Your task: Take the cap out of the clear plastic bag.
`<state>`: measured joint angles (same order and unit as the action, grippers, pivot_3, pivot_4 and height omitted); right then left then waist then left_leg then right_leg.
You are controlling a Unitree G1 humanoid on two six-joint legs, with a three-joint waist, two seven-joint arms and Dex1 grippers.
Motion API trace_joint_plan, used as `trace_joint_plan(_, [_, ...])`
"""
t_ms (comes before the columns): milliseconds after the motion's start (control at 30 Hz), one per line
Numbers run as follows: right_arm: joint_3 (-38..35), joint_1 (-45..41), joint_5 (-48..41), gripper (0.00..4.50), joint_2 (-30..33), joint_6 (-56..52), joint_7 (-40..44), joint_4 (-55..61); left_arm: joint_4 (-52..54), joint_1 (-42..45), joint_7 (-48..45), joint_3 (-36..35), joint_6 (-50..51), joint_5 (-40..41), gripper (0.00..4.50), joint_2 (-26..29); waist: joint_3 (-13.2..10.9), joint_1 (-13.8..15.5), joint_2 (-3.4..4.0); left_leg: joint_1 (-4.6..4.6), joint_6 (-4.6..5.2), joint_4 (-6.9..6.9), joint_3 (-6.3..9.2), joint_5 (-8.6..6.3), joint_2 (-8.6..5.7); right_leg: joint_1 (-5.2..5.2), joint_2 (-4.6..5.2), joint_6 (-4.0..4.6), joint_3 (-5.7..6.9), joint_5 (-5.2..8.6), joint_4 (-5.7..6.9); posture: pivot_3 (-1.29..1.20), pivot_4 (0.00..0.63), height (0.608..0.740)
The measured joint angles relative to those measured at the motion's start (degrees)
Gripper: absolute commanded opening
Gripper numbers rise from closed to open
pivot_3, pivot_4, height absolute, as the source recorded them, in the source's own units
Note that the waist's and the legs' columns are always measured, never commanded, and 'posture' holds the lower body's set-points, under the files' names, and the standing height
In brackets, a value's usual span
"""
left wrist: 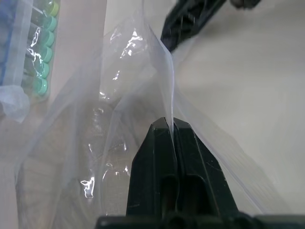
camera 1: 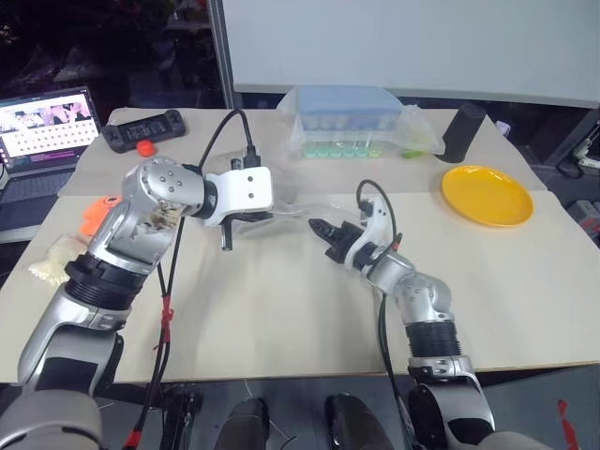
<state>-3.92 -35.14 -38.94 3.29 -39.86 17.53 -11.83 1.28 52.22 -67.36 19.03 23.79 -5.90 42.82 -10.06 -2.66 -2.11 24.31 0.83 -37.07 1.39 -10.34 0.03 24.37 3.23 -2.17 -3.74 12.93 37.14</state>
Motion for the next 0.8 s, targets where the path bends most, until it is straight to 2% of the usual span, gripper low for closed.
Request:
trace_joint_plan(200, [13.8, 0.6, 9.2, 0.01, 4.7, -3.1, 4.1, 3.7, -1.4, 1.3, 0.9, 0.0, -1.2, -0.4, 0.00, -0.5, 0.0, 0.0, 0.00, -0.01, 0.00, -0.01, 0.00, 0.00, -0.02, -0.01, 0.01, 0.00, 0.00, 0.00, 0.01, 0.00, 0.150, 0.740])
trace_joint_plan(400, [19.2, -0.5, 18.6, 0.01, 4.3, -1.2, 2.9, 2.8, -2.1, 1.4, 1.6, 0.0, -1.3, -0.6, 0.00, -0.5, 0.0, -0.1, 0.00, -0.02, 0.00, 0.00, 0.00, 0.00, -0.01, 0.00, 0.00, 0.00, 0.00, 0.00, 0.01, 0.00, 0.150, 0.740])
trace_joint_plan(500, [16.1, -1.4, 18.7, 0.01, 0.4, -0.7, 0.9, 0.2, -2.0, 1.6, 1.8, -0.2, -1.2, -0.6, 0.00, -0.4, 0.0, -0.1, 0.00, -0.02, 0.00, 0.00, 0.01, 0.00, 0.01, 0.01, -0.01, 0.01, 0.00, -0.01, 0.03, 0.00, 0.150, 0.740])
trace_joint_plan(633, [3.3, -4.0, 11.2, 0.01, -7.7, -2.5, -4.3, -3.7, -0.2, 1.4, 2.2, -0.4, 0.2, -0.6, 0.00, -0.2, 0.0, 0.0, 0.00, -0.02, -0.01, 0.02, 0.08, 0.00, 0.02, 0.01, 0.02, 0.03, 0.00, -0.02, 0.03, 0.00, 0.150, 0.740])
trace_joint_plan(800, [-5.1, -4.9, 4.7, 0.01, -8.6, -5.5, -8.2, -6.6, 2.2, -0.5, 2.8, -1.3, 2.0, -0.5, 0.00, 0.5, 0.0, 0.2, 0.01, -0.07, -0.01, 0.03, 0.09, 0.00, -0.01, -0.06, 0.10, 0.02, 0.03, -0.02, 0.02, 0.00, 0.150, 0.740])
